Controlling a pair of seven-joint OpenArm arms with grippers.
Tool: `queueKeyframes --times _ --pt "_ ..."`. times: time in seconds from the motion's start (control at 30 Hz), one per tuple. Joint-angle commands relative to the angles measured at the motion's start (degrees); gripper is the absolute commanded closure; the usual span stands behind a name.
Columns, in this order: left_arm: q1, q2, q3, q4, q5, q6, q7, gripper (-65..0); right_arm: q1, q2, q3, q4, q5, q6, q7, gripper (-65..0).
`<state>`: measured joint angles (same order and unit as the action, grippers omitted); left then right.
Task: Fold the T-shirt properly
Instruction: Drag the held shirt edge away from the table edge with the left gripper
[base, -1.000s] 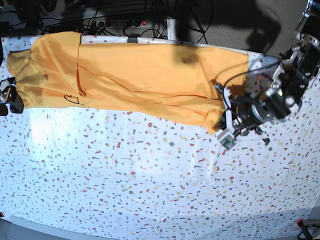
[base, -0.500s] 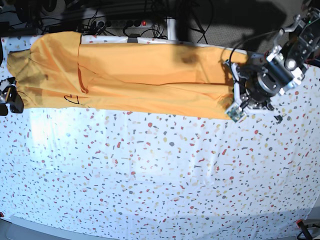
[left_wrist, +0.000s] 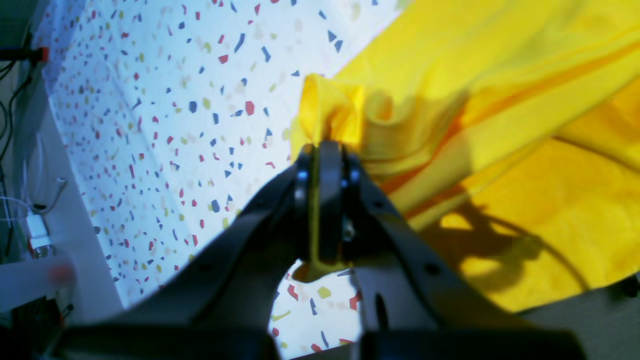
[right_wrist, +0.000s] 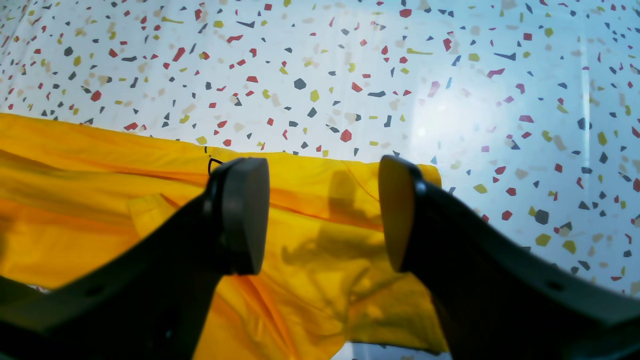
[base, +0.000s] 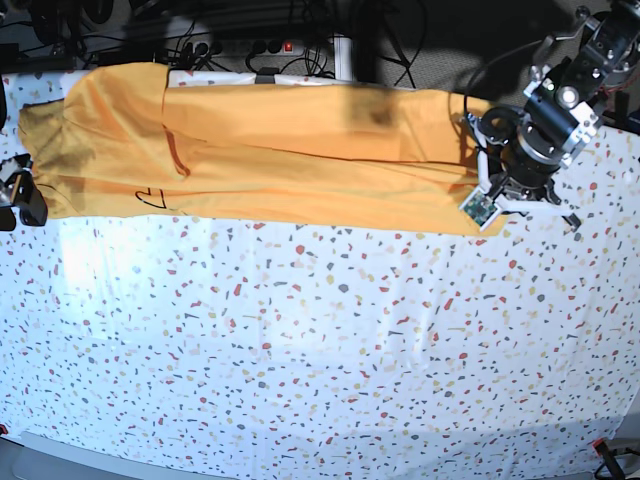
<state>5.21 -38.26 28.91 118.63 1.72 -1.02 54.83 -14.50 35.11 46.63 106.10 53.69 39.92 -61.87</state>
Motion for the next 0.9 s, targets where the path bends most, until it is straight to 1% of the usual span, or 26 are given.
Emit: queueKeyframes --times 0.0,0.2,0.37,0.47,0.5,0.53,0.57,0.6,0.63,0.67,0.8,0.87 --pt "0.0 -0.8 -0.5 0.8 0.8 0.6 -0.4 0.0 0.4 1.6 0.6 0.6 0.6 0.1 0.9 -34.7" --pt "2.8 -0.8 -0.5 0.6 0.9 0.6 -0.5 0.0 0.4 1.6 0.6 0.6 0.5 0.1 0.6 -34.7" --pt "3.4 -0.8 -0.5 0.6 1.6 0.6 -0.4 0.0 0.4 1.6 0.6 0.6 0.5 0.1 0.5 -34.7" --pt "3.4 -0.8 -0.5 0.6 3.2 0.6 -0.4 0.0 0.4 1.5 0.6 0.6 0.5 0.1 0.5 -34.7" --pt "3.4 -0.8 -0.5 0.6 3.8 0.7 -0.4 -3.8 0.4 1.5 0.6 0.6 0.3 0.1 0.5 -34.7" --pt "3.4 -0.7 -0.5 0.6 4.5 0.7 -0.4 -11.8 0.4 1.5 0.6 0.6 0.2 0.1 0.5 -34.7" --pt "3.4 -0.6 -0.5 0.6 5.1 1.6 -0.3 -19.2 0.4 1.5 0.6 0.6 -0.2 0.1 0.5 -34.7" --pt "3.5 -0.6 -0.5 0.6 5.7 3.1 -0.2 -25.2 0.4 1.5 0.6 0.6 -0.7 0.1 0.6 -34.7" --pt "3.6 -0.7 -0.5 0.6 6.5 4.8 0.1 -29.2 0.4 1.6 0.6 0.6 -1.3 0.1 0.8 -34.7" --pt "3.6 -0.6 -0.5 0.6 7.5 6.3 0.9 -31.1 0.4 1.5 0.6 0.6 -1.3 0.1 0.8 -34.7" --pt "3.5 -0.6 -0.5 0.6 13.2 11.2 1.3 -31.4 0.4 1.5 0.6 0.6 -1.1 0.1 0.9 -34.7" --pt "3.5 -0.6 -0.5 0.6 16.3 14.4 1.0 -31.4 0.4 1.5 0.6 0.6 -1.1 0.1 0.9 -34.7"
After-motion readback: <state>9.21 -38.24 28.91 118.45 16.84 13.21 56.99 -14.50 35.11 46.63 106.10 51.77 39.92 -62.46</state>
